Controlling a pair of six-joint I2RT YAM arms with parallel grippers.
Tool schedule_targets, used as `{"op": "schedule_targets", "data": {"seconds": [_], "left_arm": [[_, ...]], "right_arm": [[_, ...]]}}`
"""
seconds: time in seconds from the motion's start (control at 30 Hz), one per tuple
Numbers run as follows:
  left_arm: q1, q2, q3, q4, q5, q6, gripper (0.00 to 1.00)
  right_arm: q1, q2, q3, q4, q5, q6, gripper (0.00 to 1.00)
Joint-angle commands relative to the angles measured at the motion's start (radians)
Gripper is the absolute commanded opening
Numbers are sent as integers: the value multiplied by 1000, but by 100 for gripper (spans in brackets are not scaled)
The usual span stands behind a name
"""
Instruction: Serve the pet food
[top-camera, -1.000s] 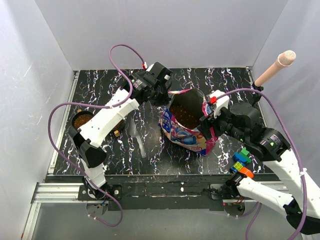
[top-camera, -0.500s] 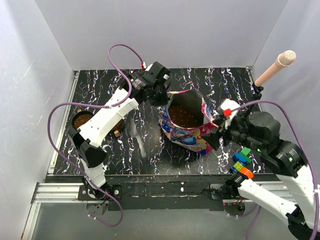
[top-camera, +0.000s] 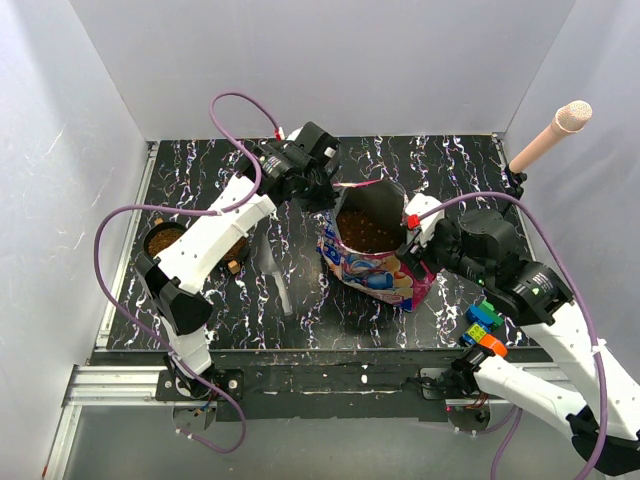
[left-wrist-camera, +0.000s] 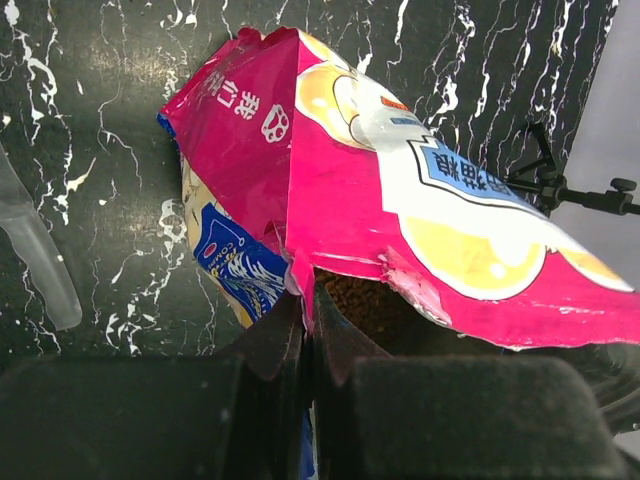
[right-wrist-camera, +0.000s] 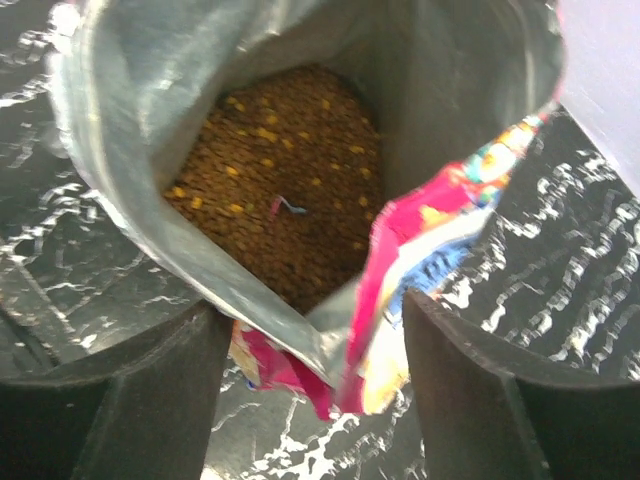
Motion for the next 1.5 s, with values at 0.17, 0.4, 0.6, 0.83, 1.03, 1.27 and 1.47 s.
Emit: {"op": "schedule_targets", "data": {"seconds": [0.17, 0.4, 0.6, 0.83, 1.03, 1.27, 1.47], "left_arm": [[141, -44, 91, -115, 31, -303, 3], [205, -202, -245, 178, 357, -536, 53], [205, -220, -278, 222, 468, -694, 76], [205, -271, -224, 180, 365, -756, 90], [205, -282, -328, 209, 409, -822, 88], [202, -268, -382, 267, 383, -842, 77], [193, -239, -409, 312, 339, -817, 53]], "right_arm": [[2, -43, -52, 108, -83, -4, 21], [2, -67, -9, 68, -156, 47, 1], [2, -38, 9, 81, -185, 50, 1], [2, -9, 32, 81, -184, 24, 1], [2, -12, 45, 81, -178, 28, 1], [2, -12, 55, 68, -175, 24, 1], [2, -6, 66, 65, -171, 22, 1]]}}
